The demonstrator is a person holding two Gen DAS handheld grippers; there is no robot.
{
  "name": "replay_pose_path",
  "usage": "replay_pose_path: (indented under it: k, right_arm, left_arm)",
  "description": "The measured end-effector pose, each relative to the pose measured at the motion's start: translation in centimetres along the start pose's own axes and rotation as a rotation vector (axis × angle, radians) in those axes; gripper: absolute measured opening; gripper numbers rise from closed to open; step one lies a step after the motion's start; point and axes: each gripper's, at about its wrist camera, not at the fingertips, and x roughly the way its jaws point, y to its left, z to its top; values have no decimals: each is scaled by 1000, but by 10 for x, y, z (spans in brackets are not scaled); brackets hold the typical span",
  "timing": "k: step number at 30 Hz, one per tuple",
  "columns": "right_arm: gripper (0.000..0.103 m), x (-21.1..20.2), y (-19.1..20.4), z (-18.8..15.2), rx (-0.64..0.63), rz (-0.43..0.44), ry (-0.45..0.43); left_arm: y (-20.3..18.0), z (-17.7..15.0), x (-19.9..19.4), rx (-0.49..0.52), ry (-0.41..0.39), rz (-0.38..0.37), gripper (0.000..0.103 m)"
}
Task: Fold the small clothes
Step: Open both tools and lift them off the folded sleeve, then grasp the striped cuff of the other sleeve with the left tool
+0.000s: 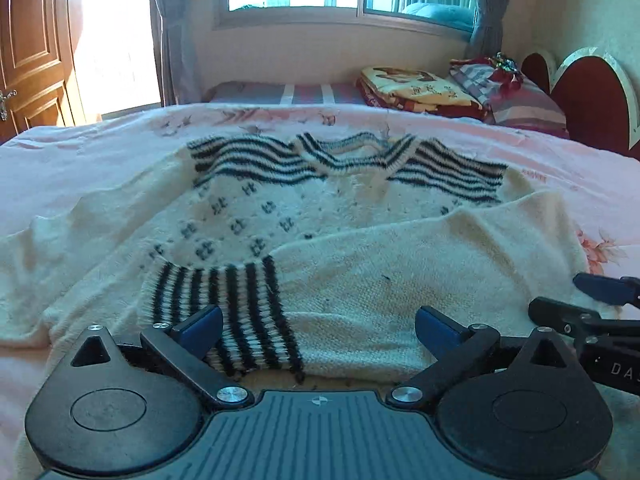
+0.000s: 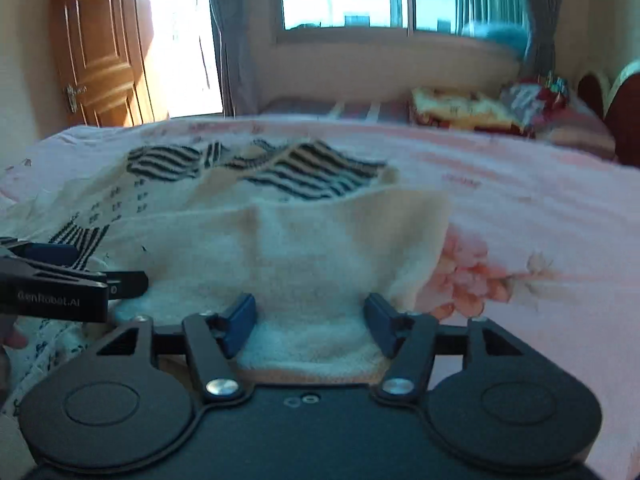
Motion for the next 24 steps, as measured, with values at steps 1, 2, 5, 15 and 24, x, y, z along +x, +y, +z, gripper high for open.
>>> replay_pose_path:
  k: [1, 2, 5, 15, 24]
  right_arm:
    - [62, -6, -2, 1, 34, 15, -11]
    - [61, -13, -7, 2, 93, 36, -21]
    - [57, -30, -16, -2, 223, 33, -15]
    - [55, -67, 32, -10, 342, -35, 16]
    - [55, -84, 103, 15, 381, -21, -25]
  left_arm:
    - [8, -1, -12, -5, -43, -5, 101]
    - [20, -2, -23, -24, -65, -9, 101]
    - [73, -13, -48, -114, -80, 1, 101]
    - [366, -99, -77, -828, -70, 135, 58]
    - [435, -104, -43, -992, -165, 11, 58]
